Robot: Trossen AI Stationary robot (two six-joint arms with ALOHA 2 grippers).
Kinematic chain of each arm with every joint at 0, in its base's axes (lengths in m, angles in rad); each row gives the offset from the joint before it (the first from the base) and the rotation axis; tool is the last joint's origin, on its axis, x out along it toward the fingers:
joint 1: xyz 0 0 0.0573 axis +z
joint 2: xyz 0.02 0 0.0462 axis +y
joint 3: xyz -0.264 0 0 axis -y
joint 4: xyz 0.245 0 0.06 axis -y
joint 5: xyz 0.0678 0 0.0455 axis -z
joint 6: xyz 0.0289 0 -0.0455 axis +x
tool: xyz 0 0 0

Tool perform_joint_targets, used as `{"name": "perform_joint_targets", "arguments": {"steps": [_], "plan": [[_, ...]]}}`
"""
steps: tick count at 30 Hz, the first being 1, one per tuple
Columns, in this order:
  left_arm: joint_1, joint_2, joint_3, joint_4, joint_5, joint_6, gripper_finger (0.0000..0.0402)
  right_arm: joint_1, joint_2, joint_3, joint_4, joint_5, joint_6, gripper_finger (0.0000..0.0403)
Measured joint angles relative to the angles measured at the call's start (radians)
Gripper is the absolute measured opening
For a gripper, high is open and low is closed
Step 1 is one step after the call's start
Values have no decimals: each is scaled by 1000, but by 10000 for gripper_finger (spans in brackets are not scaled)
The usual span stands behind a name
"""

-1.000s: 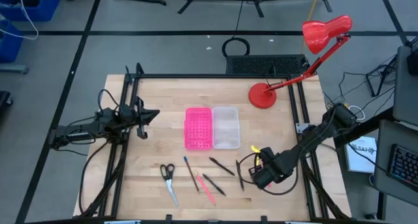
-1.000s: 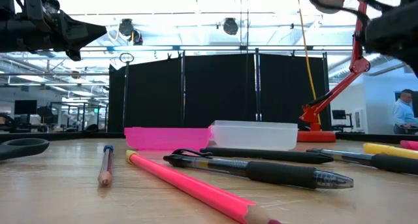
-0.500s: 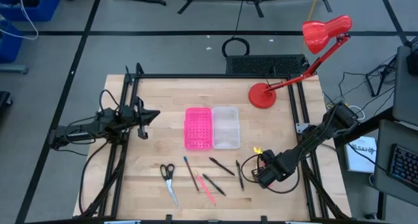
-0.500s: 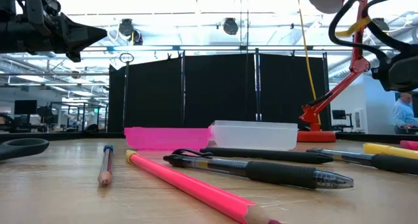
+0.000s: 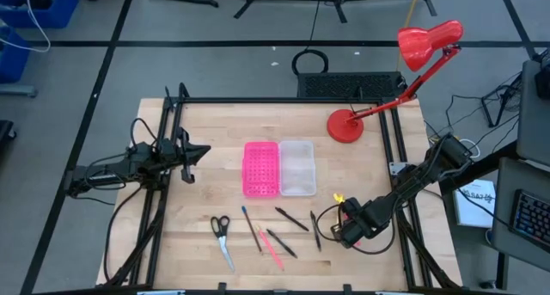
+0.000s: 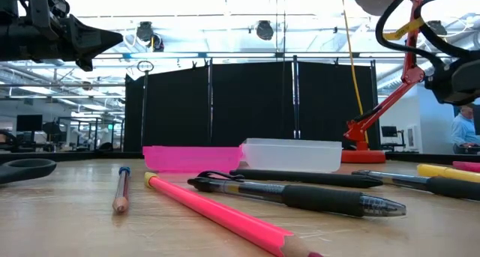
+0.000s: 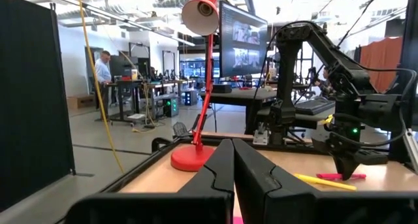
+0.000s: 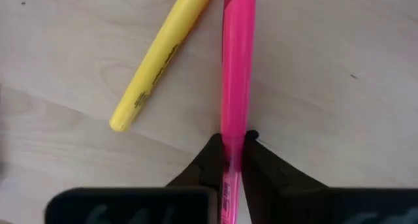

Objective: Pick & place school supplies into a supply box
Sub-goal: Put the pink pen into the supply box

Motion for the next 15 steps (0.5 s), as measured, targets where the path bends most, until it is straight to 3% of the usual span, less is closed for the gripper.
{"name": "perform_joint_targets", "arguments": {"steps": [8,15], "plan": [[0,0,0,0,1,-2,8,1,-145,-5,5,54,-23,26],[0,0,0,-1,1,-7,8,-4,-381,-4,-85,256,-17,25]]}}
